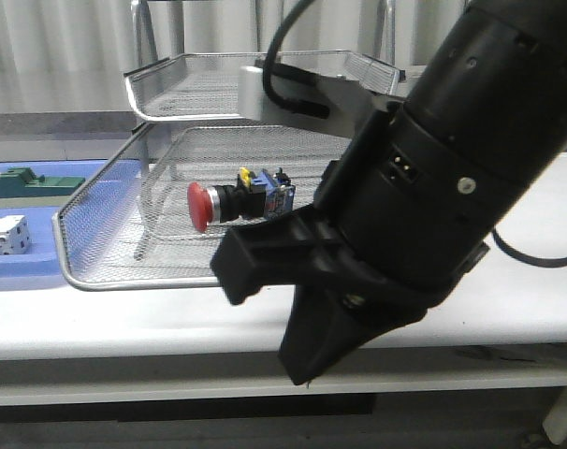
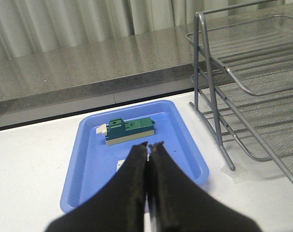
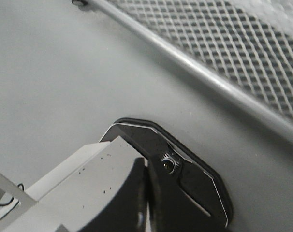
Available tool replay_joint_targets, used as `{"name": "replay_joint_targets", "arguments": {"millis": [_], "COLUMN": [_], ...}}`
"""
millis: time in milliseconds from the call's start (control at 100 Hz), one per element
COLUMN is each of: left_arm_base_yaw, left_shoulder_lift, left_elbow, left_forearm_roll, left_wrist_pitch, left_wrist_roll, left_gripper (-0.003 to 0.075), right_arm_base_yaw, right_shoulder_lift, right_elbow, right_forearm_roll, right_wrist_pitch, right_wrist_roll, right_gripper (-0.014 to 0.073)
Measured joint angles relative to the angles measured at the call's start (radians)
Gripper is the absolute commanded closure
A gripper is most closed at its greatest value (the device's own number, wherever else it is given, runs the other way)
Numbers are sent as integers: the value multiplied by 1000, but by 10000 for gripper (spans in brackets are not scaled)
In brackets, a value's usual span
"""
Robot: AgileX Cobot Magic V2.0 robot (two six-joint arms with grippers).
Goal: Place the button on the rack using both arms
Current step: 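Bring the right gripper against the front edge of the middle mesh tray, then push the middle mesh tray back into the rack with the right gripper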
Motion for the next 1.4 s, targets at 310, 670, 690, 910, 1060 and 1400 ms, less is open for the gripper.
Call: {"name": "replay_joint_targets", "arguments": {"millis": [310,670,690,910,1060,1400], "left_arm_base_yaw": [0,0,0,0,0,0], "left_shoulder_lift": [0,0,0,0,0,0], "left_elbow": [0,0,0,0,0,1], "left_forearm_roll": [0,0,0,0,0,0], "left_wrist_pitch": [0,0,0,0,0,0], "left_wrist_roll": [0,0,0,0,0,0], "left_gripper": [741,741,741,741,741,741], "right_arm_base_yaw": [4,-2,-5,-65,-115,-184], "right_shoulder_lift": [72,89,89,89,89,188], "right_elbow": [0,0,0,0,0,-125], "right_forearm_roll": [10,11,11,18,15,-68], "right_wrist_pitch": [-117,-215,-216,-171,-141,-205], "right_wrist_roll": [4,7,7,7,9,9], "right_gripper": [650,650,650,650,650,650]}}
